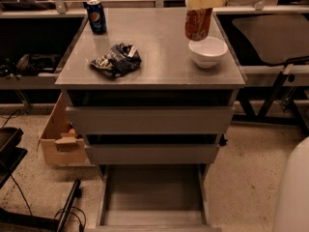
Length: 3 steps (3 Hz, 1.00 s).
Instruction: Pick coke can from bottom drawer and place on counter
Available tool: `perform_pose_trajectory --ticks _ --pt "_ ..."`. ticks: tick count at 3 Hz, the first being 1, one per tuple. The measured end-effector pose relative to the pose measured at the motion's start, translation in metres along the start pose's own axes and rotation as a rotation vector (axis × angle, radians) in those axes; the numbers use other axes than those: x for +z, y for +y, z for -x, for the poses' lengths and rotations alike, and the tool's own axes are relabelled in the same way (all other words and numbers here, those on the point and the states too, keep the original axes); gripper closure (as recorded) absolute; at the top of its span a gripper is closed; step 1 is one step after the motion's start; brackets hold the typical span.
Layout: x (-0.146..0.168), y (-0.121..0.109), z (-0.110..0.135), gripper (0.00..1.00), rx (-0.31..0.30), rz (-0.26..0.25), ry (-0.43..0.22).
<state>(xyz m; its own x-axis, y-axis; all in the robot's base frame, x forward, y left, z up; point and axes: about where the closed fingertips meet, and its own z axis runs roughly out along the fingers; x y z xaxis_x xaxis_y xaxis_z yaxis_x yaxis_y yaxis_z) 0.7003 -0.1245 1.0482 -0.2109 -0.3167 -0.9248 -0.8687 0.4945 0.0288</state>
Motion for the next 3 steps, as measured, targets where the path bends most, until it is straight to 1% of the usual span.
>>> perform_pose_trajectory --ticks 1,2,3 --pt "0.0 0.0 0.0 1.0 0.0 0.0 0.0" --pt "0.023 -0.026 0.004 1.0 0.01 -0.01 -0.012" --pt "0.048 -0.059 0.017 1.0 0.041 -0.065 -0.061"
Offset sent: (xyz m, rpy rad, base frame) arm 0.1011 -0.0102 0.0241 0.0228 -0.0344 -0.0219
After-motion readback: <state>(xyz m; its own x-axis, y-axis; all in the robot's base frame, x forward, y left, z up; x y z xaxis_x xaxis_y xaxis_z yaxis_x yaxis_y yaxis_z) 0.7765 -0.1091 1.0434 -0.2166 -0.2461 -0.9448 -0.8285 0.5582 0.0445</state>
